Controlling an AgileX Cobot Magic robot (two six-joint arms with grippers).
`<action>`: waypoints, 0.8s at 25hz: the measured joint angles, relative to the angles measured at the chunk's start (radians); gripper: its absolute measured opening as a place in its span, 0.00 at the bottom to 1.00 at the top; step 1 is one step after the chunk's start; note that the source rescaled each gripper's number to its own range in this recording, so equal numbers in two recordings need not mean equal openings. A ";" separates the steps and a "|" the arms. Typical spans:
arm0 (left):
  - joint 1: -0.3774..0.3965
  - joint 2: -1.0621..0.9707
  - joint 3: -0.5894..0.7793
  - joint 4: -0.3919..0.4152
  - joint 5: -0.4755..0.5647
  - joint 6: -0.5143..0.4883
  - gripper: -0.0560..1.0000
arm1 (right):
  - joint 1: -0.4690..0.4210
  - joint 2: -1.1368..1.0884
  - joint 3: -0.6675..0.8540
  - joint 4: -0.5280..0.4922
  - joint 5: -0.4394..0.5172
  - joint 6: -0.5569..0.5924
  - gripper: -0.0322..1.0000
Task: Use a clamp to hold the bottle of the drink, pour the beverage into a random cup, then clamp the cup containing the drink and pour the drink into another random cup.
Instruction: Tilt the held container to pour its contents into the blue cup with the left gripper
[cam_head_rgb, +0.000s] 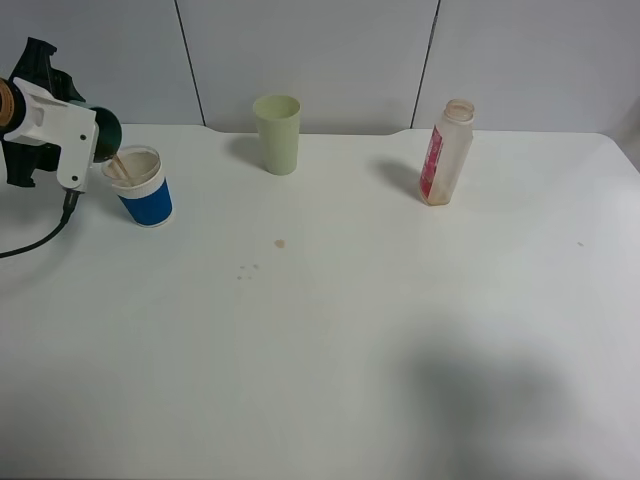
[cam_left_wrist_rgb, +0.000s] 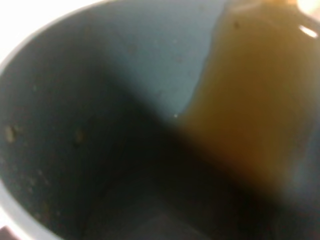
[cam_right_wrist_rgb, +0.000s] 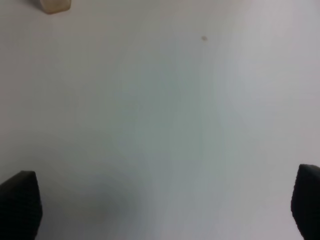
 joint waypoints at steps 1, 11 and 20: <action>0.000 0.000 0.000 0.000 0.002 0.000 0.05 | 0.000 0.000 0.000 0.000 0.000 0.000 1.00; 0.000 0.000 -0.002 0.000 0.022 0.006 0.05 | 0.000 0.000 0.000 0.000 0.000 0.000 1.00; -0.041 0.000 -0.027 0.013 0.067 0.007 0.05 | 0.000 0.000 0.000 0.000 0.000 0.000 1.00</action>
